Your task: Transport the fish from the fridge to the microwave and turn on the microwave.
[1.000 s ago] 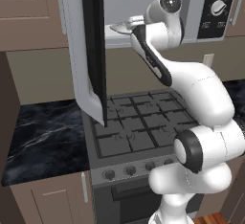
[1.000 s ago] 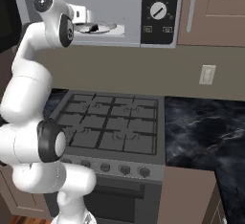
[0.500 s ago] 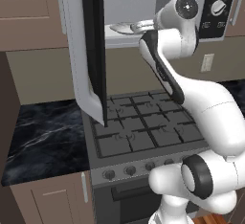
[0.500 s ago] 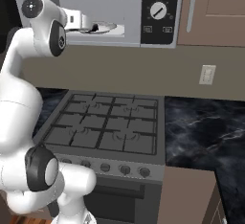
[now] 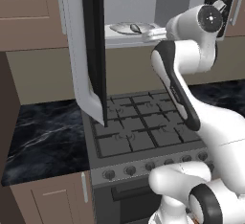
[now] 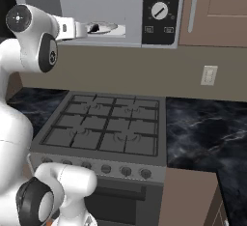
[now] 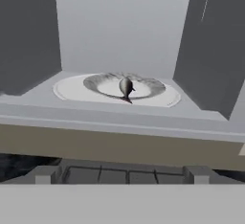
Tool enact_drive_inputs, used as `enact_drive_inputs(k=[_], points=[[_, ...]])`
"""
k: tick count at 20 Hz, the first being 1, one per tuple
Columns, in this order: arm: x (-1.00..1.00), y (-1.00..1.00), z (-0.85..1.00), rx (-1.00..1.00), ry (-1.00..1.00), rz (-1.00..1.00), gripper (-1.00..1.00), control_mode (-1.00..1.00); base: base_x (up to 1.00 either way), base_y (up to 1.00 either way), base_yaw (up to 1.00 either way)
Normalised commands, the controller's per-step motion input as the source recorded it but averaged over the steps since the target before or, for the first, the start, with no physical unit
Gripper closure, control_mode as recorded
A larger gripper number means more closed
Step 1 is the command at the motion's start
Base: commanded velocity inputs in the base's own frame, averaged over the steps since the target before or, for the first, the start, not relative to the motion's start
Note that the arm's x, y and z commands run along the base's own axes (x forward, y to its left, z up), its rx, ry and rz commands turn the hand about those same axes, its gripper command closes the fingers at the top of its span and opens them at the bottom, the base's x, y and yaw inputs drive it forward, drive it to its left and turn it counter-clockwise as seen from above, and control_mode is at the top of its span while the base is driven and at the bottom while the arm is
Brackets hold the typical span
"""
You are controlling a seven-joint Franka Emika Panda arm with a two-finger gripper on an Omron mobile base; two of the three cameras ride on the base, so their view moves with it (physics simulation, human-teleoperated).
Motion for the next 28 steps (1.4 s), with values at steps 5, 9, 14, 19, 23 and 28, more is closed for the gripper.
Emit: enact_drive_inputs(k=[5,9,14,19,23,28], points=[[-0.64,-0.04,0.00,0.00,-0.04,0.02,-1.00,-1.00,0.00,0.00,0.00],[-0.60,-0.02,0.00,0.00,-0.02,0.02,-1.00,-1.00,0.00,0.00,0.00],[-0.58,-0.01,0.00,0.00,-0.03,0.02,-1.00,-1.00,0.00,0.00,0.00],[-0.46,0.00,0.00,0.00,0.00,0.05,-1.00,-1.00,0.00,0.00,0.00],[-0.43,0.00,0.00,0.00,-0.01,0.06,-1.00,-1.00,0.00,0.00,0.00],[-0.41,0.00,0.00,0.00,-0.06,0.03,-1.00,-1.00,0.00,0.00,0.00]])
